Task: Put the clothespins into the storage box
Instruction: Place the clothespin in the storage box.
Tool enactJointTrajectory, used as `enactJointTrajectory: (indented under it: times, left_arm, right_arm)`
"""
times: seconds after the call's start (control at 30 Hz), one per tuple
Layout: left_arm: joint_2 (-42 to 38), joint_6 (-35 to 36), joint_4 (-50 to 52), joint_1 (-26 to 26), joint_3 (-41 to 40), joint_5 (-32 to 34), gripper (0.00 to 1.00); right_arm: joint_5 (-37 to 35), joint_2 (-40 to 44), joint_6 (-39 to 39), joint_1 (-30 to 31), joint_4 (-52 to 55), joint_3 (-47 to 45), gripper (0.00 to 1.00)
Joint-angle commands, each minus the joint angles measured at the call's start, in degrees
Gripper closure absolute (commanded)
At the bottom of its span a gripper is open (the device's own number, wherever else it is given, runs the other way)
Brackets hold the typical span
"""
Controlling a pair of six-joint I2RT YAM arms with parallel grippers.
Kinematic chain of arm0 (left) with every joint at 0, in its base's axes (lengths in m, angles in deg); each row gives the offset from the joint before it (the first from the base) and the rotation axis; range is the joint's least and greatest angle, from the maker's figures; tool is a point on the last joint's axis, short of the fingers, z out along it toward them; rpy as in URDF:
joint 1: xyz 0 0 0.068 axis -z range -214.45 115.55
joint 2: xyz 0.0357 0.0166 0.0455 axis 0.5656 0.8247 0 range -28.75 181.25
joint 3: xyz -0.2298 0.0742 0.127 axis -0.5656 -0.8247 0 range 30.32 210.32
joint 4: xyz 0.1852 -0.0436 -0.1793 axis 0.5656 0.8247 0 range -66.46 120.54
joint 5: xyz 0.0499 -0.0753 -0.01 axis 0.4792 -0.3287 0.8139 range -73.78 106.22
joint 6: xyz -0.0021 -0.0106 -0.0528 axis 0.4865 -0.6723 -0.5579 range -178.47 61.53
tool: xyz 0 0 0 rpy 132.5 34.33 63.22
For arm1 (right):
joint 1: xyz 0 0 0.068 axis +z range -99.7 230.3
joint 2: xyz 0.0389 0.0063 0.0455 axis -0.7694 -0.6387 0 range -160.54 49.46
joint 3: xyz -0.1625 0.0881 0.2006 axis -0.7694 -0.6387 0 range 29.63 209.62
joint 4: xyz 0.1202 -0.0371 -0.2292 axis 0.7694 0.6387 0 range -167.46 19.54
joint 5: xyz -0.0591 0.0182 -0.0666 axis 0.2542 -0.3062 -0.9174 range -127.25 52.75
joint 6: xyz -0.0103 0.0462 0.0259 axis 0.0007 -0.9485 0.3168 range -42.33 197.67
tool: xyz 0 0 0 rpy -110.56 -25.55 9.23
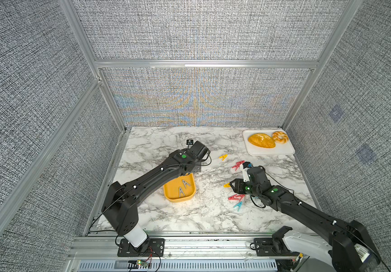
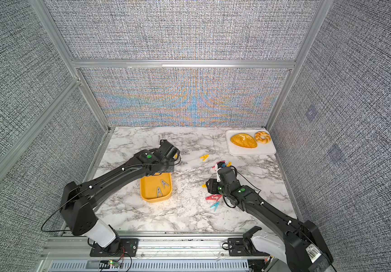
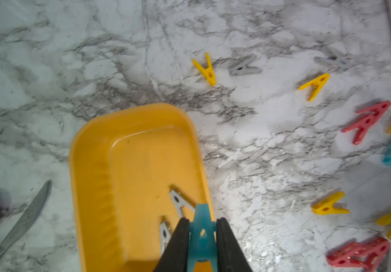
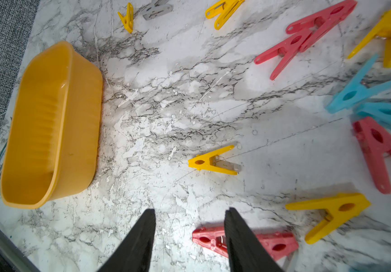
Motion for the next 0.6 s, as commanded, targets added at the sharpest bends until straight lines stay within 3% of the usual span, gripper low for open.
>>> enactJointTrajectory:
  times: [0.0,0.07,0.13,0.2,0.4,0.57]
  left_arm:
    - [-2.81,-2.07,-2.60,-1.58,-5.84,1.97,0.75]
    - [-4.06,-2.60,-4.32,-2.97,-9.42,0.73,0.68]
    - [-5.15,-2.83,-5.28,-3.61,-11.37,0.14,0.46]
    - [-5.42,-2.51,-5.23,-3.71,-11.62,0.25,0.38]
    - [-5.93,-1.00,-4.91,-3.86,-10.66,-1.10,0.30]
    - [-8.52,-1.49,-6.18,-3.85,-12.62,-3.69,0.30]
  right_arm:
    - [-0.51,-2.25,-1.96,0.80,-2.53,0.22,0.47]
    - [-1.47,-3.89,-2.66,1.60,-2.80,0.45,0.47]
    - [-2.57,-5.60,-2.94,2.34,-2.97,0.96,0.47]
    - [-3.43,-7.30,-2.44,2.61,-2.68,1.82,0.47]
    - [-6.49,-13.00,1.93,3.13,1.05,6.91,0.46]
    - [-9.21,-17.44,4.40,4.91,4.57,10.77,0.35]
